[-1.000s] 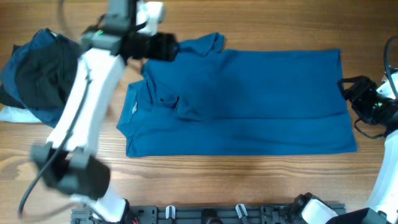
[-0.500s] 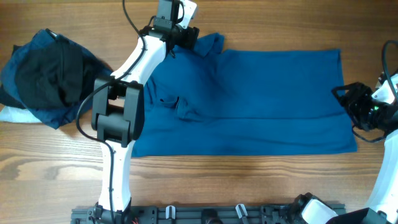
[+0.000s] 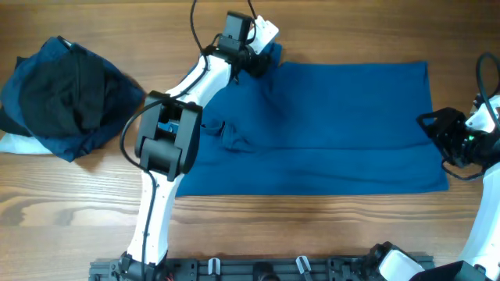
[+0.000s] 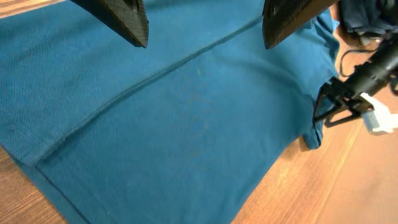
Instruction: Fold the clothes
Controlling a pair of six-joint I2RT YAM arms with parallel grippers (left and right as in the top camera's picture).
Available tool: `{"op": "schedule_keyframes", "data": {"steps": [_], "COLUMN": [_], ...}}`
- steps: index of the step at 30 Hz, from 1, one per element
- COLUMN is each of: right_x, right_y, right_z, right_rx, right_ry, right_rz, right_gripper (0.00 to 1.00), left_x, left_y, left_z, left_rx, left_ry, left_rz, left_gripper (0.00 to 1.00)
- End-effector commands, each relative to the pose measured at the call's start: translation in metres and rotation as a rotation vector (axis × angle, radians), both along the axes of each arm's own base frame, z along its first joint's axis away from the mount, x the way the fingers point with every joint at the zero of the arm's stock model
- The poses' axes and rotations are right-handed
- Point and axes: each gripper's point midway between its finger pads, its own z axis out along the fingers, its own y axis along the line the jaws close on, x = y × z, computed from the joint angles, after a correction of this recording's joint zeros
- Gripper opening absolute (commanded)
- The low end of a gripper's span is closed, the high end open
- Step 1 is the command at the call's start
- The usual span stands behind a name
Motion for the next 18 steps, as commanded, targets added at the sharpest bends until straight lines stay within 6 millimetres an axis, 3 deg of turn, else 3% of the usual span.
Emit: {"op": "schedule_keyframes", "data": {"steps": [1, 2, 3, 4, 8, 11, 18], "right_x": [0.001, 0.001, 0.001, 0.001, 0.000, 0.001, 0.002], "right_y": [-0.001, -0.002, -0.002, -0.002, -0.007, -0.007, -0.008], "right_z": [0.004, 0.004, 0.004, 0.004, 0.002, 0.003, 0.004], "right_rx": [-0.029, -0.030, -0.031, -0.033, -0.056, -0.058, -0.061], "right_ry": [-0.006, -0.007, -0.007, -0.005, 0.005, 0.000, -0.005], "right_rz": [0.014, 0.014, 0.014, 0.013, 0.001, 0.001, 0.000], "right_gripper": [0.59, 0.59, 0.59, 0.59, 0.59, 0.59, 0.59], "left_x": [0.006, 0.013, 0.017, 0.019, 0.026, 0.027, 0.019], "left_y": [0.002, 0.002, 0.004, 0.004, 0.005, 0.010, 0.035], "left_z": [-0.016, -0.010, -0.007, -0.001, 0.046, 0.068, 0.073], "left_rx": [0.022, -0.003, -0.015, -0.027, -0.068, -0.058, 0.050], "left_ry": [-0.011, -0.026, -0.029, -0.031, -0.091, -0.119, -0.087], "left_rz": [-0.003, 0.043, 0.077, 0.091, 0.131, 0.152, 0.235], "left_gripper": [0.44, 0.18, 0.07, 0.04, 0.04, 0.04, 0.04]}}
